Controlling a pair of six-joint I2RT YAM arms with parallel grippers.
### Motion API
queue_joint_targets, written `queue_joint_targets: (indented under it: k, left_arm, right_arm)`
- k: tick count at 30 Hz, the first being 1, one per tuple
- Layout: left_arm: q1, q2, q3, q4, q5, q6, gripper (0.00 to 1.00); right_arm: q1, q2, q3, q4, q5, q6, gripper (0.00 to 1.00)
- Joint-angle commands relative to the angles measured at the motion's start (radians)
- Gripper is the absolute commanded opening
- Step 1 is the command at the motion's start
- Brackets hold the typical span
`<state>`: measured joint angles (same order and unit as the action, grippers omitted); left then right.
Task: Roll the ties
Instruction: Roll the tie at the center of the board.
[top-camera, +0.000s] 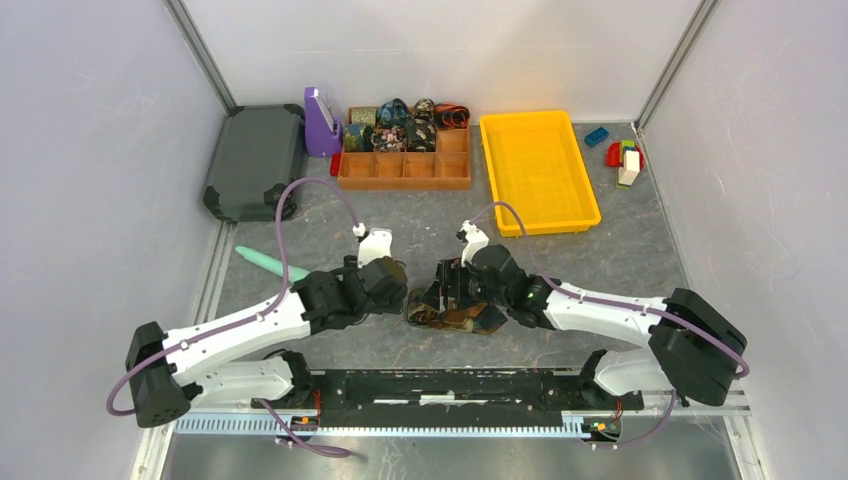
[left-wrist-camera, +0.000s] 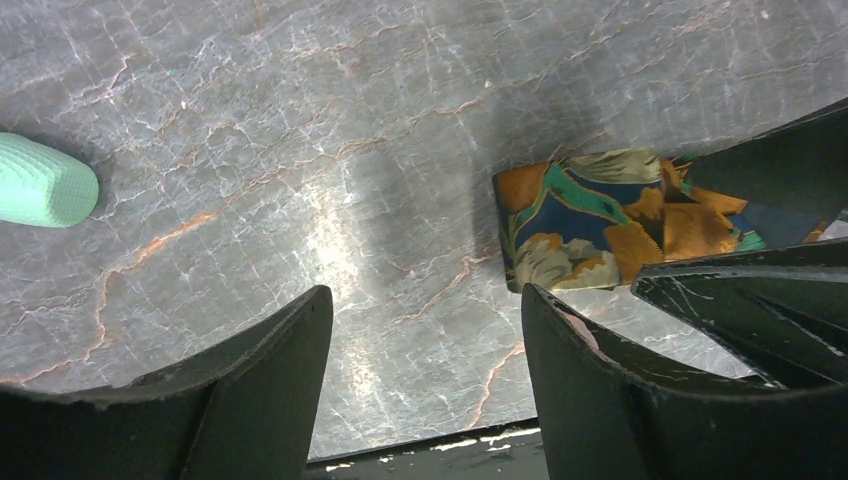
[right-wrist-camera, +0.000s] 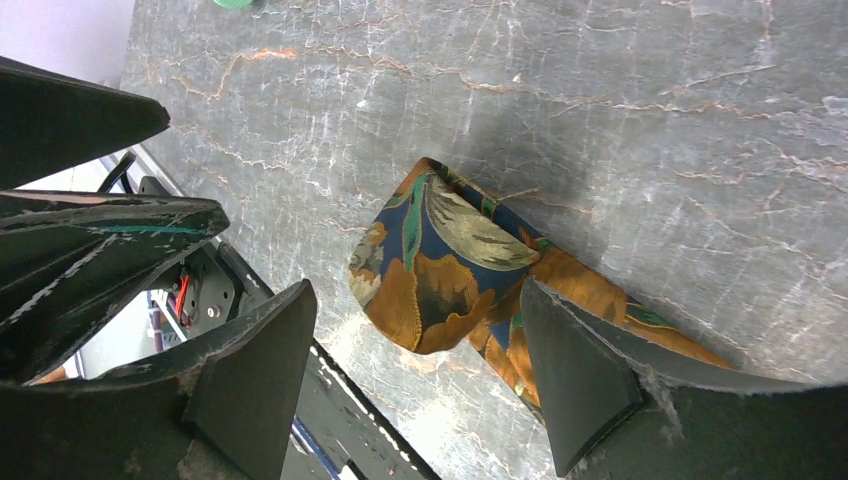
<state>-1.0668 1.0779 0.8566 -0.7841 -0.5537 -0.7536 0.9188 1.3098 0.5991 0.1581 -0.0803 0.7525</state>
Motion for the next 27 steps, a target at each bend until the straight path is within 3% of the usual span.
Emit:
queue_joint_targets:
  k: [1,27]
  left_arm:
    - [0.032,-0.062,-0.066,0.092,0.054,0.051,0.76]
    - [0.045,0.043,-0.164,0.395,0.254,0.145,0.73]
  right_arm:
    - [0.029,0.027,0.051,0.032,0.061,0.029,0.80]
    - [0.066,0.049,-0.002,-0.010,0.177,0.039,0.61]
